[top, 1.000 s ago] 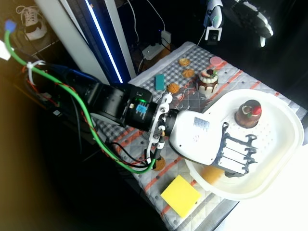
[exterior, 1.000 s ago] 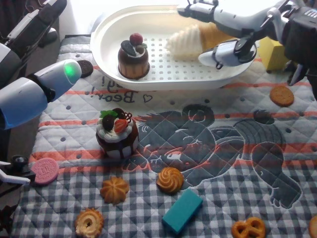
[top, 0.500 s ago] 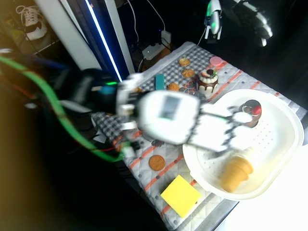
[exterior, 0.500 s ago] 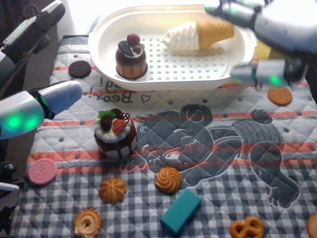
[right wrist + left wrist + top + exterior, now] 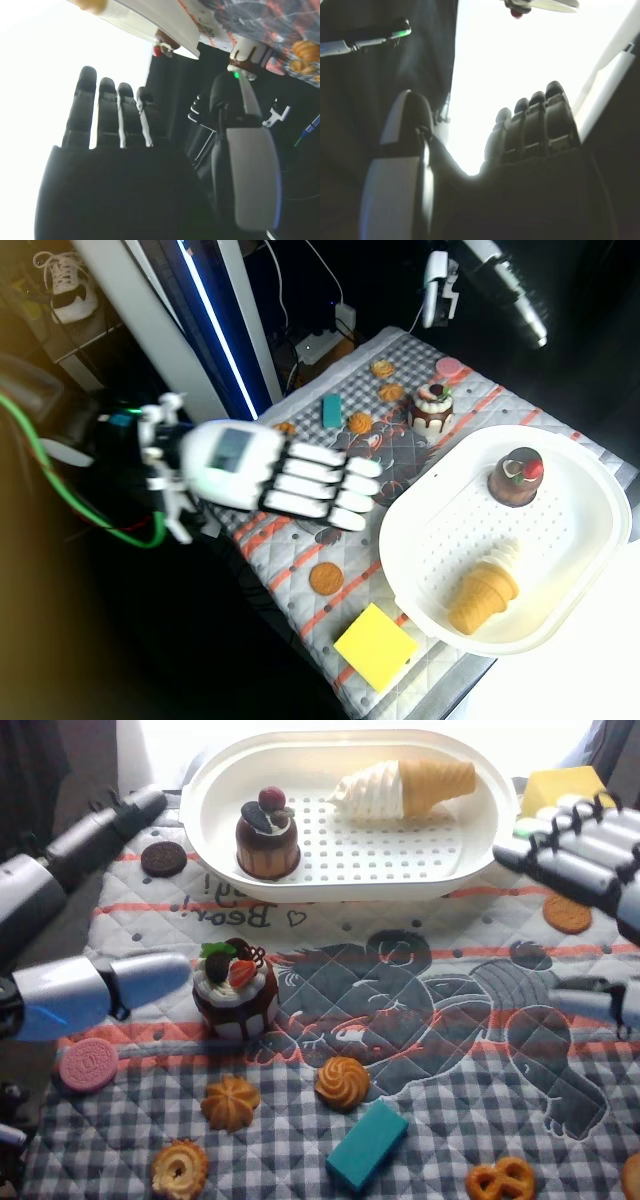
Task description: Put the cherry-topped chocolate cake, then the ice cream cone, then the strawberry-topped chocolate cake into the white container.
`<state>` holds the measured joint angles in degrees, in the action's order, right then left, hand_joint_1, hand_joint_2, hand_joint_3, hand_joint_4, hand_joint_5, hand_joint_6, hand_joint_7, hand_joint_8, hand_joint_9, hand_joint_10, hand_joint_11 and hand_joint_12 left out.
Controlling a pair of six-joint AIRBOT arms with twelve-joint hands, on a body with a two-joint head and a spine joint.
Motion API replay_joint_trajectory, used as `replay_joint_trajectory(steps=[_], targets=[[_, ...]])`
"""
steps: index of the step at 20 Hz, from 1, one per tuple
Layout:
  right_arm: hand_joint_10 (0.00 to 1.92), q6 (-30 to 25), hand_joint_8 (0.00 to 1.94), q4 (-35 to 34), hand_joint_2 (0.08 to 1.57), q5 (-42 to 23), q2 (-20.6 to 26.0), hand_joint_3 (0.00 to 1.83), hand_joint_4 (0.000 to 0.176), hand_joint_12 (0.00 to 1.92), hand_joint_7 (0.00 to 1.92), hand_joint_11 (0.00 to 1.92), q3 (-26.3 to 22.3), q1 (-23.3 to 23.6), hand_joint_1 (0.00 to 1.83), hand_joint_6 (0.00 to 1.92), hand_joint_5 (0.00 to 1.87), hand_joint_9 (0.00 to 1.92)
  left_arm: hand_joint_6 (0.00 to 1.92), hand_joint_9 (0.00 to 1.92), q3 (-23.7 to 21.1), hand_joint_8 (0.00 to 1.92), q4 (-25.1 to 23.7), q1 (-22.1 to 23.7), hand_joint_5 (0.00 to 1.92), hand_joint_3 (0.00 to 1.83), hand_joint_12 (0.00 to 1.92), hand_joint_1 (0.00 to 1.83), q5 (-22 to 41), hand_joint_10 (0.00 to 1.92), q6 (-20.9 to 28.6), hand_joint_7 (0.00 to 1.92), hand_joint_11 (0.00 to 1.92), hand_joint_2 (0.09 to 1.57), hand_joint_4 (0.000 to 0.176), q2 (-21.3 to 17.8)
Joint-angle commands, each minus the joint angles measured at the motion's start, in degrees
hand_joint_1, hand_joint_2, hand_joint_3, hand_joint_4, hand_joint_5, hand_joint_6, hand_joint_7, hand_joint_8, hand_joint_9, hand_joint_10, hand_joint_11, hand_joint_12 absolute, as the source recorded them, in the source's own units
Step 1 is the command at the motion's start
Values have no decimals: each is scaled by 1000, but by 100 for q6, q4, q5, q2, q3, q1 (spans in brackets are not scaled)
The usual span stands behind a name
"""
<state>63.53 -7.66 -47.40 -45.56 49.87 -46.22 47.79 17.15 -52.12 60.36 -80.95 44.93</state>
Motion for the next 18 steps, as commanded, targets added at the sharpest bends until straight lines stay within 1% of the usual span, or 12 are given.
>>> replay_joint_trajectory(steps=[1,3,5,6,7,8,12,13,15,16,17,18], targets=[[5,-32,0,22,1169,-903,80,0,3,23,0,36,-39,-23,581,0,0,11,0,0,22,0,-116,114,0,14,192,717,362,0,-14,0,0,1016,55,-52],[0,-64,0,-35,1176,-1007,156,0,8,24,0,24,-102,-206,561,0,0,0,0,0,62,0,-269,239,0,9,7,756,-36,0,-80,0,0,1049,45,-25],[0,-65,0,-90,1181,-1111,191,0,20,149,0,2,-142,-337,547,0,0,0,0,0,133,0,-390,342,0,5,0,789,-349,0,-92,0,0,1047,119,16],[0,-65,0,-90,1185,-1141,203,1,29,221,0,0,-162,-366,543,0,0,0,0,0,176,0,-460,404,0,1,0,808,-514,0,-97,0,0,1040,128,41],[0,-65,0,-90,1181,-1174,214,0,24,235,0,0,-181,-387,540,0,0,0,0,0,226,0,-535,496,0,0,21,851,-716,0,-132,0,43,1033,109,77],[0,-65,0,-90,1184,-1222,230,0,15,214,0,0,-206,-412,532,0,0,0,0,0,281,0,-586,657,0,10,429,873,-1025,0,-274,0,8,1034,92,145],[0,-66,0,-90,1177,-1407,300,0,1,176,0,0,-275,-529,581,0,0,0,17,41,507,14,-691,1082,73,5,572,982,-1824,18,-616,70,0,1054,82,438],[1,-66,0,-90,1175,-1456,314,0,6,222,0,0,-296,-552,576,0,0,4,18,71,596,16,-713,1170,110,0,742,1017,-2041,34,-664,115,0,1044,62,537],[13,-66,0,-90,1156,-1546,342,0,30,278,0,0,-329,-597,576,0,0,39,25,114,697,25,-719,1252,178,0,1044,1078,-2284,86,-764,185,0,1046,69,664],[15,-66,0,-90,1150,-1596,359,0,31,290,0,0,-347,-623,568,0,0,46,21,30,743,54,-709,1297,243,1,1293,1122,-2402,466,-893,242,0,1054,57,744],[14,-66,0,-89,1147,-1613,365,0,28,294,0,0,-356,-638,574,0,0,45,49,51,775,172,-693,1330,337,4,1795,1185,-2497,1202,-983,348,11,1069,20,800],[18,-66,0,-89,1143,-1634,368,0,18,358,0,0,-364,-660,573,0,0,61,163,180,823,614,-648,1373,436,1,1891,1220,-2616,1449,-1139,311,167,1089,9,883]])
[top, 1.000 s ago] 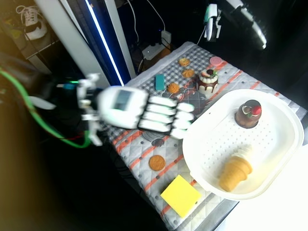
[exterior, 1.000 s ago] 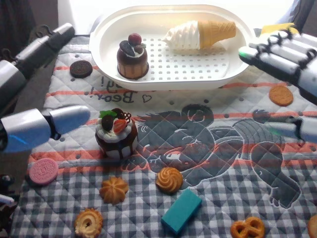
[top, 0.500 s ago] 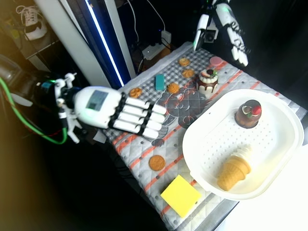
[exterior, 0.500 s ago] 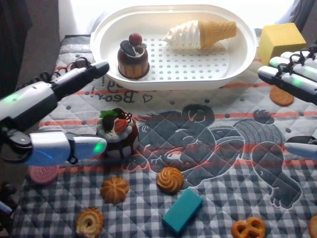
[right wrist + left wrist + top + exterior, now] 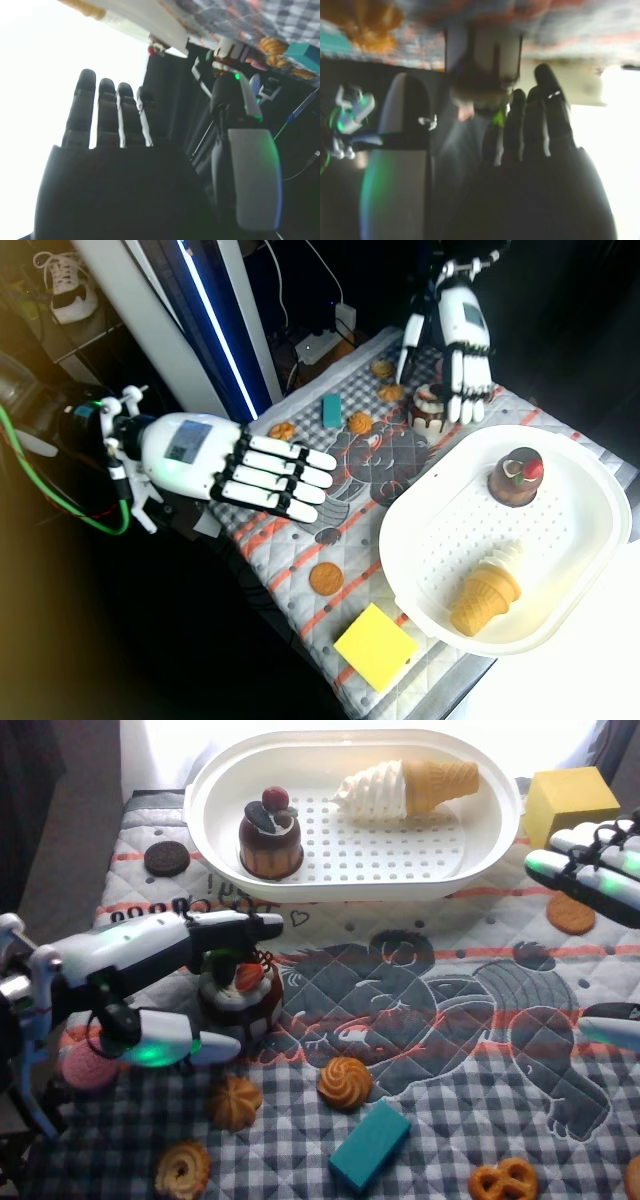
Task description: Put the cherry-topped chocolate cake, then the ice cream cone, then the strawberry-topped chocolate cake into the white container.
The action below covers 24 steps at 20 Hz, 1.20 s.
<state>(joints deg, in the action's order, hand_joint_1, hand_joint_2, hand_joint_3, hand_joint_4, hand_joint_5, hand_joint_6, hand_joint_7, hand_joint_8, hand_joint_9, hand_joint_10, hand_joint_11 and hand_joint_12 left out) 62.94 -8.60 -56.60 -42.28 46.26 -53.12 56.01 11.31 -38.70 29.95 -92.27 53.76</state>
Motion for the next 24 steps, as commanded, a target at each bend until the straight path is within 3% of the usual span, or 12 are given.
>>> replay_joint_trajectory(steps=[1,2,3,5,8,11,14,16,18,19,21,24], targets=[[19,-8,0,5,1146,-723,40,0,14,423,0,0,-4,19,572,0,0,71,403,172,27,921,-6,53,398,3,1915,1222,360,1546,-136,264,130,1112,0,49],[22,-8,2,5,1143,-729,40,0,9,481,11,0,-4,14,571,0,0,84,737,212,44,1251,38,65,404,10,1920,1215,309,1745,-245,264,225,1159,0,82],[12,-9,0,5,1150,-734,40,1,11,392,1,0,-6,6,574,0,0,67,1383,276,51,1693,88,67,513,20,1921,1097,300,1881,-336,472,339,1323,0,106],[2,-9,0,3,1165,-734,40,2,21,252,0,0,-6,-12,566,0,0,44,1662,260,56,1858,102,68,491,15,1921,1026,321,1919,-336,467,302,1405,0,116],[1,-10,0,-3,1176,-734,36,1,17,286,0,0,-6,-48,567,0,0,35,1669,273,31,1876,109,100,514,6,1921,1025,447,1921,-336,442,304,1413,0,93],[5,-10,0,-19,1183,-734,37,2,13,328,0,0,-5,-68,564,0,0,46,1666,483,-154,1791,14,167,467,0,1921,1233,787,1921,-337,428,430,1401,0,-87],[3,-10,0,-27,1183,-734,37,1,17,367,0,0,-5,-76,534,0,0,45,1666,409,-268,1799,-146,398,478,0,1921,1050,1065,1921,-339,520,481,1397,0,-186],[3,-10,0,-33,1187,-734,23,1,24,357,0,0,-5,-76,543,0,0,45,1671,579,-202,1674,-186,668,464,1,1921,1249,1071,1814,-343,506,539,1361,0,-156],[1,-10,0,-38,1187,-736,12,0,21,329,0,0,0,-76,539,0,0,42,1224,376,1,1622,-239,1077,250,0,1921,1278,893,1864,-375,594,415,1310,0,15],[2,-10,0,-43,1187,-736,7,1,22,293,0,0,3,-76,533,0,0,38,1496,363,137,1748,-239,1319,419,9,1921,1141,764,1902,-427,614,380,1354,0,126],[5,-10,0,-42,1185,-745,-9,0,14,271,0,0,11,-76,541,0,0,49,1524,558,503,1873,-178,1790,438,29,1921,1249,401,1920,-481,501,700,1367,0,457],[6,-10,0,-42,1177,-745,-41,0,8,344,0,0,37,-76,531,0,0,55,1563,614,1057,1868,572,2153,482,3,1921,1091,-8,1921,-1207,572,738,1385,0,1004]])
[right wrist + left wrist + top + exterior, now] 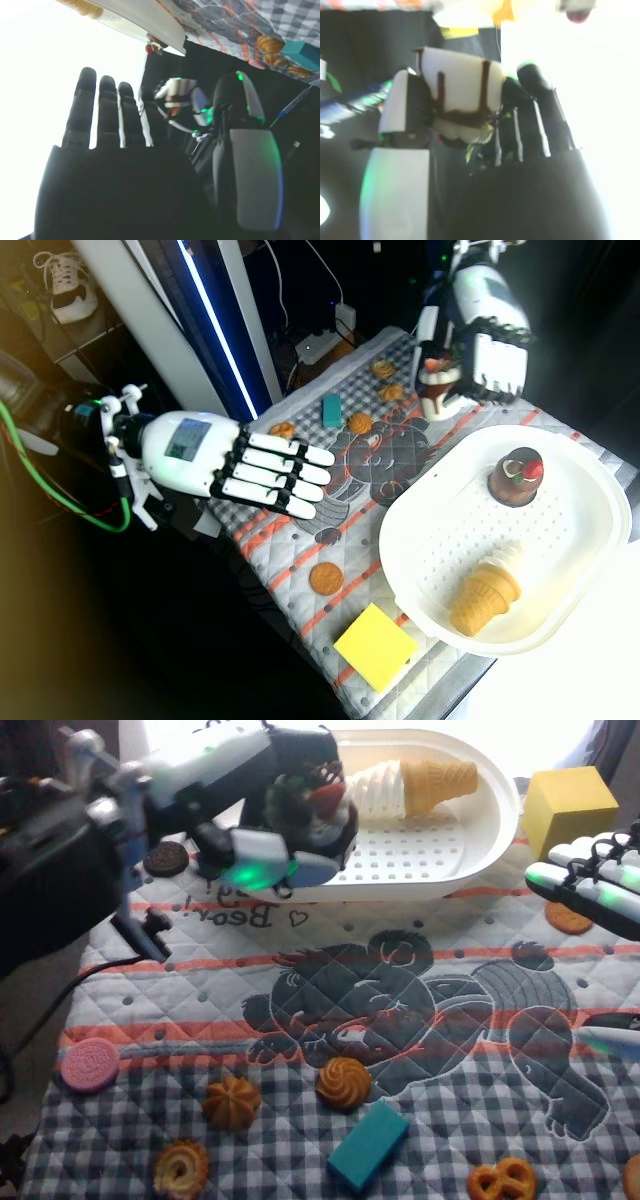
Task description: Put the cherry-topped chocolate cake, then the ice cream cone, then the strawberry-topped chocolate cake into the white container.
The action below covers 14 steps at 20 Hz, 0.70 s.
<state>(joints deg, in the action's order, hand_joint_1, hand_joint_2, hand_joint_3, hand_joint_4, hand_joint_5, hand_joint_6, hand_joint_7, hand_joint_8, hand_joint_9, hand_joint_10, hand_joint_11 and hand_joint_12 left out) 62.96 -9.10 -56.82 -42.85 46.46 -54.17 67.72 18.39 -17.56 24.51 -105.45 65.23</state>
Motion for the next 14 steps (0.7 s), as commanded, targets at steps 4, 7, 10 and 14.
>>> replay_joint_trajectory(steps=[4,7,10,14], targets=[[8,-24,7,8,1195,-722,15,3,0,368,28,0,36,23,550,0,0,61,1474,626,671,1671,646,295,517,0,1921,1284,17,1800,-428,559,588,1331,0,567],[7,-49,0,8,1191,-722,8,0,0,480,0,0,49,22,562,0,0,66,1195,321,1384,1682,1765,382,325,0,1921,1194,-409,1911,-1229,315,509,1215,0,1103],[1,-75,0,8,1195,-722,-8,2,0,425,0,0,61,11,548,0,0,54,1374,140,1835,1469,2220,413,178,0,1921,1154,-673,1674,-1336,120,172,1151,0,1400],[2,-110,0,9,1184,-723,-20,0,0,398,0,0,77,9,562,0,0,46,442,23,1929,322,2897,400,59,0,1633,1009,-728,776,-2238,95,2,1108,88,1559]])
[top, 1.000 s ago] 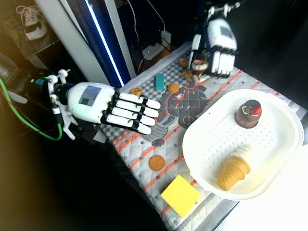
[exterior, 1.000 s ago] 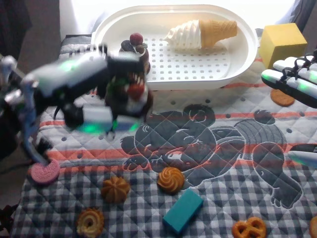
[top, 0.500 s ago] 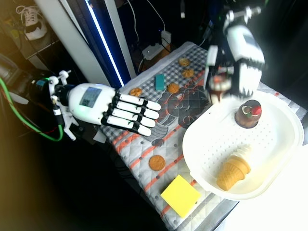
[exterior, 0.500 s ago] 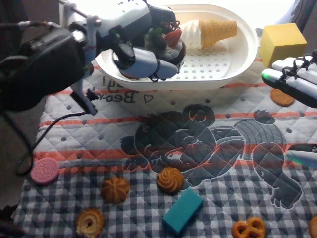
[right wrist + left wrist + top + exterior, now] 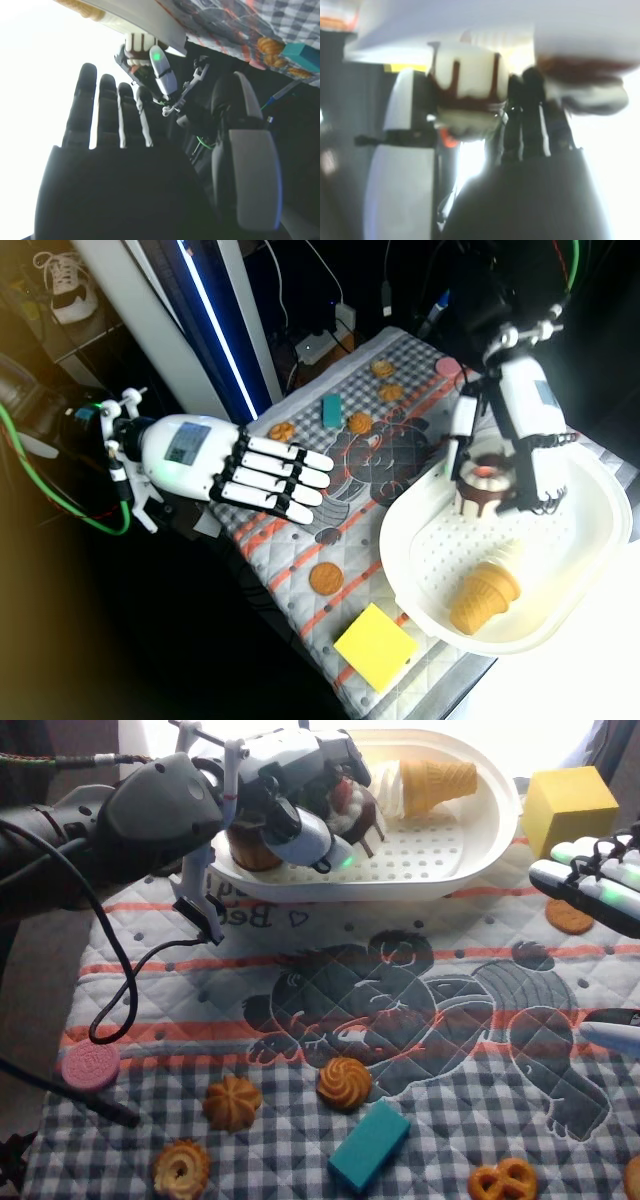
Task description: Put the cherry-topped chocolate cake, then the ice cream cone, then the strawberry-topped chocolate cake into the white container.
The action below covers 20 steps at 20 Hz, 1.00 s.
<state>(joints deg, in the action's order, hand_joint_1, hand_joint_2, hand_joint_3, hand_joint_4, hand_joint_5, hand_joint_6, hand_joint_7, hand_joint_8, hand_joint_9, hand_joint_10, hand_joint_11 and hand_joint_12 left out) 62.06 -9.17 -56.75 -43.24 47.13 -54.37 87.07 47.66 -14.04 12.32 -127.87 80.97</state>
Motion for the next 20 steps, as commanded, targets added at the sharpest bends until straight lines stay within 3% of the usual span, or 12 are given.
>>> replay_joint_trajectory(steps=[1,2,3,6,7,10,11,12,15,16,18,20], targets=[[1,-29,0,14,1185,-729,20,0,0,399,0,0,8,21,563,0,0,44,273,4,-32,131,-59,49,50,0,1435,944,502,500,5,58,0,1108,120,-23],[2,-36,0,14,1189,-729,21,1,0,419,0,0,8,14,564,0,0,47,120,0,-62,25,-82,50,47,0,970,915,526,99,5,11,0,1083,148,-39],[1,-37,0,14,1185,-729,20,0,0,451,0,0,9,14,570,0,0,45,40,0,-88,4,-85,53,34,0,541,887,551,19,5,1,0,1056,170,-63],[8,-37,0,12,1195,-730,13,2,0,364,0,0,8,14,586,0,0,35,0,0,-329,0,-242,57,2,0,44,781,722,0,60,0,0,986,176,-241],[9,-37,0,5,1193,-730,13,1,0,348,0,0,6,14,587,0,0,32,0,0,-478,0,-495,59,0,0,8,768,821,0,273,0,0,974,176,-355],[15,-37,0,-1,1174,-738,31,0,0,440,0,0,-21,14,583,0,0,62,0,0,-1027,0,-1467,32,0,15,0,724,1236,0,1283,0,0,1029,167,-847],[13,-37,0,-1,1175,-751,44,0,0,438,0,0,-35,14,598,0,0,64,0,0,-1257,0,-1803,-9,0,19,0,820,1444,0,1675,0,0,1046,129,-1069],[9,-37,0,-1,1178,-768,55,0,0,469,0,0,-46,14,581,0,0,59,0,0,-1459,0,-2133,-74,0,13,0,835,1687,0,2039,0,0,1036,165,-1273],[11,-37,0,-14,1179,-893,85,0,0,348,0,0,-71,9,592,0,0,33,0,0,-2055,0,-2868,-433,0,28,3,863,2527,0,3170,0,6,1088,176,-1926],[14,-37,0,-26,1178,-964,95,0,11,322,0,0,-79,2,561,0,0,35,0,0,-2218,0,-3006,-576,0,20,31,803,2779,0,3432,0,62,1078,176,-2119],[22,-37,3,-49,1157,-1118,111,0,32,430,13,0,-90,-2,546,0,0,69,0,0,-2562,0,-3233,-992,0,0,708,783,3402,0,3967,0,2,1111,176,-2513],[9,-37,0,-90,1186,-1279,132,4,28,337,0,0,-104,-2,560,0,0,49,0,39,-2825,0,-3241,-1472,0,0,825,795,4085,9,4322,0,0,1114,176,-2775]])
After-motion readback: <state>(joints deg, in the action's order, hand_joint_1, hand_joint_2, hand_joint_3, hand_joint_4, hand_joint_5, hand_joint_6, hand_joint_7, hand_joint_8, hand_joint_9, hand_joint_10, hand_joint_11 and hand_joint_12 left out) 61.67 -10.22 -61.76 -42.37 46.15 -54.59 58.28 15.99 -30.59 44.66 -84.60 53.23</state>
